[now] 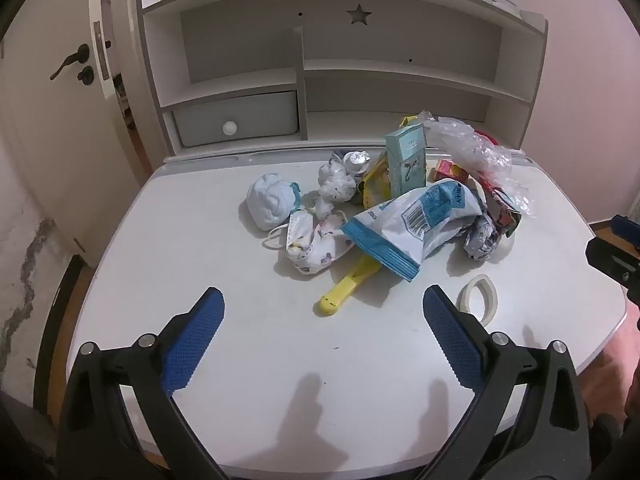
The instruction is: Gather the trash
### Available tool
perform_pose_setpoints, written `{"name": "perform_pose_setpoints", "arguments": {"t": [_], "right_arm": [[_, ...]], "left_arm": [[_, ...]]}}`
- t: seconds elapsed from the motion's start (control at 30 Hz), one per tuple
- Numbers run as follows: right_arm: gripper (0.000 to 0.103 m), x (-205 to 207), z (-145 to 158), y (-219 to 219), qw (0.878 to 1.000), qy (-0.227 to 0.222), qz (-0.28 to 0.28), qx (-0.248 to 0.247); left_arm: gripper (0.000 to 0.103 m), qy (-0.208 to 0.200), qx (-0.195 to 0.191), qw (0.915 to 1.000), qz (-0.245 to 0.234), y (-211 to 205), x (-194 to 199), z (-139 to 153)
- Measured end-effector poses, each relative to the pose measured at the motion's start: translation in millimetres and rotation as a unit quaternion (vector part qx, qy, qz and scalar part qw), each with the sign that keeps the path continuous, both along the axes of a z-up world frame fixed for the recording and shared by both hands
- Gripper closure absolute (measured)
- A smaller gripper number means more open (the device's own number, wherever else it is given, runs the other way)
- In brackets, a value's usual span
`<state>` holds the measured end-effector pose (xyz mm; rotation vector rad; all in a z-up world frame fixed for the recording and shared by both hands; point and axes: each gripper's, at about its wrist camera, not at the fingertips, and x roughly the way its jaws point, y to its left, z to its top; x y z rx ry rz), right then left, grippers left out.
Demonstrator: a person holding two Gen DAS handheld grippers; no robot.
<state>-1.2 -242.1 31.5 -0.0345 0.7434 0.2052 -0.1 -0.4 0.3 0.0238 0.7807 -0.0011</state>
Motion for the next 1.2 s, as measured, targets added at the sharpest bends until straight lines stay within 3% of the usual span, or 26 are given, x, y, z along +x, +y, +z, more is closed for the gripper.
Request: {"name": "perform_pose_setpoints", "arguments": {"t": [1.2], "right_arm": [[0.007, -1.4, 0.5, 1.2, 1.0, -0.001, 0.001, 0.004]], "left_arm": [[0.006, -0.003, 0.001, 1.0, -0.005, -3.2, -1.6, 2.0]]}}
